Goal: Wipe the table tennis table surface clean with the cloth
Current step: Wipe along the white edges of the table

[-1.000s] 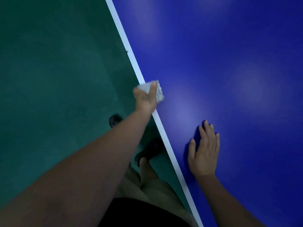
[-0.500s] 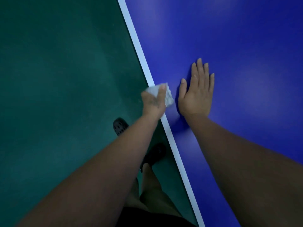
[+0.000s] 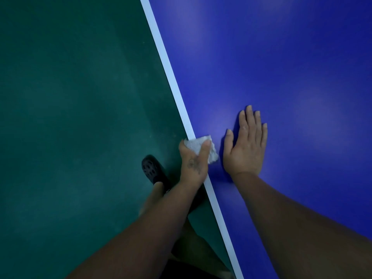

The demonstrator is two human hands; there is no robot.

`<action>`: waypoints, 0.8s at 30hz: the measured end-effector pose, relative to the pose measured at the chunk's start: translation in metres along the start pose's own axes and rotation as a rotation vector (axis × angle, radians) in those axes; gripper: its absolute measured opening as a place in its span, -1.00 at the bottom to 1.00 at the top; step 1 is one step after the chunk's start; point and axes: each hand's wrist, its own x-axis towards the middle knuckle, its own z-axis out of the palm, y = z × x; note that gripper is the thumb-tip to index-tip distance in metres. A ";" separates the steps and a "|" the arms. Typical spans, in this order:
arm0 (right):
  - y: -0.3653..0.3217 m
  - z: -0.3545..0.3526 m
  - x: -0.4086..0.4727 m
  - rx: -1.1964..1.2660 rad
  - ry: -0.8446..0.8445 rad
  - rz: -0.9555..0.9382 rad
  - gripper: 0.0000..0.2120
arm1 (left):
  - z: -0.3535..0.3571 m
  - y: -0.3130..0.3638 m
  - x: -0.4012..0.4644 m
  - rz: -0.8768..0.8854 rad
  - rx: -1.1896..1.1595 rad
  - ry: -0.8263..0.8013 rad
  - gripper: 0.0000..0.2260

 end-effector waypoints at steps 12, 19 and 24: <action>0.000 0.002 0.002 0.006 0.026 -0.011 -0.45 | -0.006 0.037 0.037 0.101 0.014 0.041 -0.39; -0.005 0.002 0.000 0.047 0.044 -0.011 -0.48 | -0.018 0.059 0.049 0.152 0.029 -0.060 -0.59; -0.033 0.004 0.051 0.234 0.123 -0.152 -0.63 | -0.043 0.168 0.126 0.191 0.011 -0.018 -0.70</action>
